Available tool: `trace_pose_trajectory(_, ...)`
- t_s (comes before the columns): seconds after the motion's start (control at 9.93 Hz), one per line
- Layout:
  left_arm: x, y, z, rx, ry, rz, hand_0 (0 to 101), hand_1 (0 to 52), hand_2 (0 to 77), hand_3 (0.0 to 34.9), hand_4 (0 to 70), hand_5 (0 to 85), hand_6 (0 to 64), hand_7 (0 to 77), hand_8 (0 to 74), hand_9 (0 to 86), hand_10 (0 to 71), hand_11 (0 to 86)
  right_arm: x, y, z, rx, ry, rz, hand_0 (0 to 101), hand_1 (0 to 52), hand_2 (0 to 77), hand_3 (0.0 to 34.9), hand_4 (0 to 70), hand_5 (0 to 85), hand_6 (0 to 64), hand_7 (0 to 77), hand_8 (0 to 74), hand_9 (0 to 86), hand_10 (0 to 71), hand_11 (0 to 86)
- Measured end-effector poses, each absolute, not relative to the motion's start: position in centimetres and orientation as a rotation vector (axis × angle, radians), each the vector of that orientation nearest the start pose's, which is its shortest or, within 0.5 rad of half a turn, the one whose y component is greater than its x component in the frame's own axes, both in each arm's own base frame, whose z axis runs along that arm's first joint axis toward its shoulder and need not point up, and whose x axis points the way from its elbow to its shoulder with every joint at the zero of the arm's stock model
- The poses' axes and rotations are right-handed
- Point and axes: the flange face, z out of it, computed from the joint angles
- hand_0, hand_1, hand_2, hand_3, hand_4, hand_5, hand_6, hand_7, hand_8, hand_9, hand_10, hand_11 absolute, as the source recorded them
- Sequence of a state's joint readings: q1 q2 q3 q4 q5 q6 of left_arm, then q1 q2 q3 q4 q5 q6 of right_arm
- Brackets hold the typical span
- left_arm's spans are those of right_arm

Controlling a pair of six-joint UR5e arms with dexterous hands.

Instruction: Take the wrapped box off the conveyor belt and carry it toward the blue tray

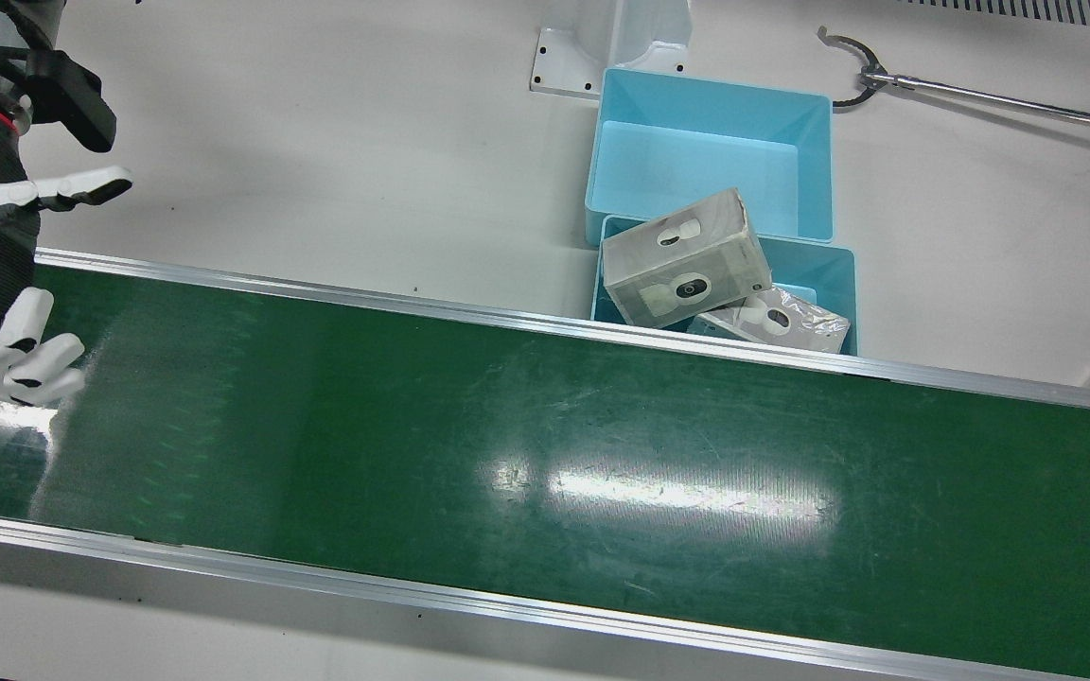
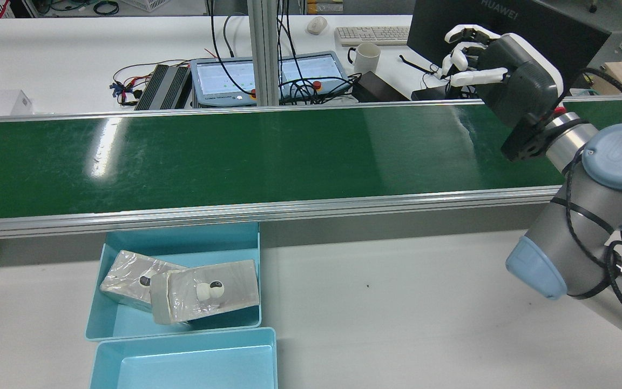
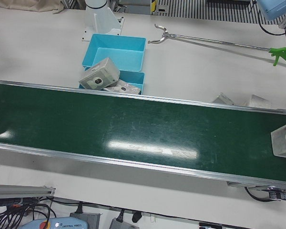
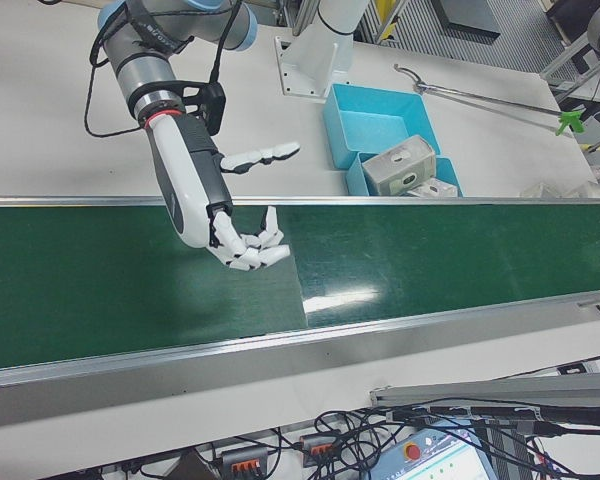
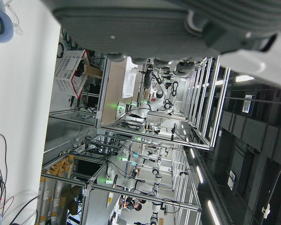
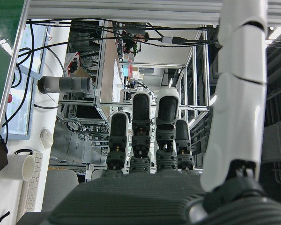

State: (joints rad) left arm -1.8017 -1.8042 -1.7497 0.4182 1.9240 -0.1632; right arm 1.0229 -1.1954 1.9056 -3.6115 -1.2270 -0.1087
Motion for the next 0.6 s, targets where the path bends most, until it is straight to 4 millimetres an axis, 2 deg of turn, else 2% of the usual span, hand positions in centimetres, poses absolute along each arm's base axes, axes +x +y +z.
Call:
trace_pose_trajectory(0.1,-22.2,-51.3,51.9,-0.321,2.214,-2.249,0,0.0,0.5,0.0,0.0,1.1,0.5,0.5,0.5,0.0,0.0,0.5,-14.9,-58.5,38.8,0.249,2.578,-2.038,47,11.5,3.8,0.0,11.5,46.4,50.2,56.2,44.2,48.0,26.7,45.3)
trace_pose_trajectory(0.2,-22.2,-51.3,51.9,-0.321,2.214,-2.249,0,0.0,0.5,0.0,0.0,1.1,0.5,0.5,0.5,0.0,0.0,0.5,-14.2,-59.5,39.1,0.275,2.591,-2.03,47,15.3,6.5,0.0,1.1,22.4,34.9,39.3,26.2,30.0,2.2,28.9)
trace_pose_trajectory(0.3,-22.2,-51.3,51.9,-0.321,2.214,-2.249,0,0.0,0.5,0.0,0.0,1.1,0.5,0.5,0.5,0.0,0.0,0.5,-13.0,-60.2,38.9,0.288,2.605,-2.012,47,12.5,7.1,3.5,4.9,9.8,26.7,30.0,14.7,20.2,0.0,15.3)
trace_pose_trajectory(0.4,-22.2,-51.3,51.9,-0.321,2.214,-2.249,0,0.0,0.5,0.0,0.0,1.1,0.0,0.5,0.5,0.0,0.0,0.5,-12.1,-60.5,38.5,0.293,2.616,-1.995,47,11.5,6.0,7.7,6.0,2.2,17.5,20.2,0.5,10.4,0.0,1.6)
trace_pose_trajectory(0.5,-22.2,-51.3,51.9,-0.321,2.214,-2.249,0,0.0,0.5,0.0,0.0,1.1,0.5,0.5,0.5,0.0,0.0,0.5,-11.8,-60.6,38.1,0.302,2.626,-1.981,47,13.1,4.9,7.5,7.1,2.7,7.6,13.1,2.2,2.2,0.0,1.6)
trace_pose_trajectory(0.6,-22.2,-51.3,51.9,-0.32,2.214,-2.249,0,0.0,1.1,0.0,0.0,1.1,0.5,0.5,0.5,0.5,0.5,0.5,-11.9,-60.6,37.8,0.311,2.634,-1.971,47,13.1,4.9,7.7,8.2,7.1,0.0,8.2,2.2,1.6,0.0,1.6)
